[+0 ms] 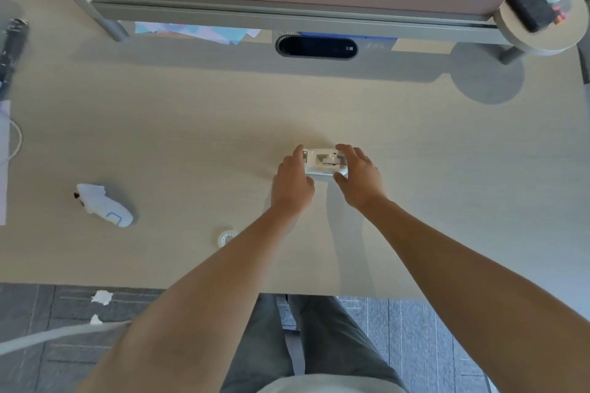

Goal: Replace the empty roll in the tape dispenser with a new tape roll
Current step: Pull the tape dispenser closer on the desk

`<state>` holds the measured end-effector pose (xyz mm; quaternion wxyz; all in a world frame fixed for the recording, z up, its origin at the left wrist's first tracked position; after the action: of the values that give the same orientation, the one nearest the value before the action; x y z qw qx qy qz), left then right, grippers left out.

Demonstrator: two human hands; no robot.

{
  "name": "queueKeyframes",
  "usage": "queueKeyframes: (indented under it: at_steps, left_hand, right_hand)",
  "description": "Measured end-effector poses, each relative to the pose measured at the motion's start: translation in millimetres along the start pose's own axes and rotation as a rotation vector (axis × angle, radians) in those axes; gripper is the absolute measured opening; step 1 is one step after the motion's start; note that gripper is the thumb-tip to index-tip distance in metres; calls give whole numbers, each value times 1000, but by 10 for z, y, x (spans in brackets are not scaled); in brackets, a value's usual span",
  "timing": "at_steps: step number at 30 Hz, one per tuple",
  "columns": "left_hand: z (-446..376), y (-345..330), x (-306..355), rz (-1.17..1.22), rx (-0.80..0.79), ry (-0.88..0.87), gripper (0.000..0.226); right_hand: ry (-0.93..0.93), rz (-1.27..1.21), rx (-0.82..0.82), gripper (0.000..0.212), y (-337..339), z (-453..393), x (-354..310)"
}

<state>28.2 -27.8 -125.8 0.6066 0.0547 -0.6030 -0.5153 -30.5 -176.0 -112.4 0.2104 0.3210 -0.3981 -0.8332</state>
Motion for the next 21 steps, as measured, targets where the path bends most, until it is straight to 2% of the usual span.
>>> queueKeyframes:
  at_steps: [6, 12, 21]
  left_hand:
    - [658, -137, -103, 21, 44, 32, 72]
    - [1212, -266, -177, 18, 54, -21, 73]
    - [1428, -414, -295, 50, 110, -122, 78]
  right_hand:
    - [4, -14, -35, 60, -238, 503, 154]
    - [19, -25, -50, 60, -479, 967, 358]
    - [76, -131, 57, 64, -693, 1198, 511]
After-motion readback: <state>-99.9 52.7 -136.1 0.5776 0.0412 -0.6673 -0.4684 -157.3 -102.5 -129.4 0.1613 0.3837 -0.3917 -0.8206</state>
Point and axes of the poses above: each hand's wrist, its own z-axis away from the middle knuckle, its own y-axis out of the back of the hand, x = y × z, the point moved 6 cm from there along -z, towards the middle knuckle, and after that the axes turned 15 degrees about -y, right-handed, at the moved point
